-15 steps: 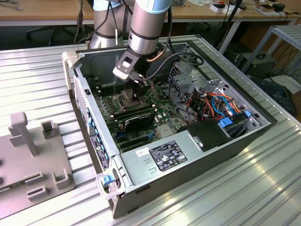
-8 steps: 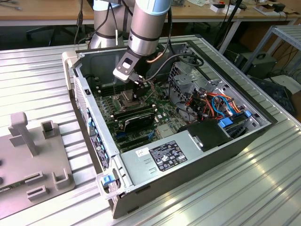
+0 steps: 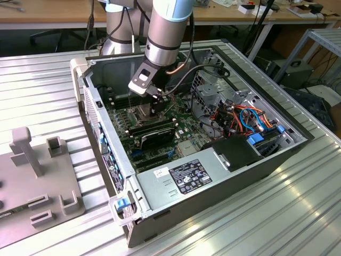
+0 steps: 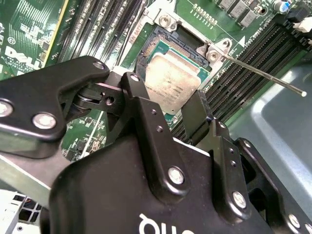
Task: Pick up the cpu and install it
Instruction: 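Place the cpu into insertion slot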
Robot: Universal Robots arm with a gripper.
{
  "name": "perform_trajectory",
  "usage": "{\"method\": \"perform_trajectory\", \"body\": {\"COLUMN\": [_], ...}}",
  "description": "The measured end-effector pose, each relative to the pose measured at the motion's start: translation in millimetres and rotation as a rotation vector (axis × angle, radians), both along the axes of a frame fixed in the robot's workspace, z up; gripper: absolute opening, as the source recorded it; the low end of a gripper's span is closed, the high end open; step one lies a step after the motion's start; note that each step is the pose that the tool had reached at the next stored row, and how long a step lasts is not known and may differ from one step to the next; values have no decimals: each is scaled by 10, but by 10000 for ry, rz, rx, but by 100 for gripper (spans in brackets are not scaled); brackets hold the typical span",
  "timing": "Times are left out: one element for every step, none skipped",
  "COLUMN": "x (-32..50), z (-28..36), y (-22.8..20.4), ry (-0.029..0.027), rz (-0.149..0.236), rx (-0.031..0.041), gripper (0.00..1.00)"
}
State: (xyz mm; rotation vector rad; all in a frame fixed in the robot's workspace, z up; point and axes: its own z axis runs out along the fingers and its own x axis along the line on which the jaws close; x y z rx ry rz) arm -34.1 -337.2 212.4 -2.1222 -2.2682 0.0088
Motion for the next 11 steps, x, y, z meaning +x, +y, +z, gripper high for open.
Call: {"method": "perform_trajectory", "body": {"x": [0, 0, -1, -1, -3, -5, -8, -14, -19, -20, -20], "z": [-9, -17, -24, -32, -37, -39, -40, -45, -52, -60, -76], "y": [0, 0, 0, 0, -1, 0, 0, 0, 0, 0, 0], "ry": [0, 0, 0, 0, 1, 1, 1, -1, -1, -1, -1], "rz": [19, 36, 55, 85, 117, 131, 138, 164, 189, 212, 215], "rx": [0, 0, -2, -4, -8, -7, -6, -4, -5, -5, -13], "gripper": [55, 55, 55, 55, 55, 55, 55, 55, 55, 55, 55]}}
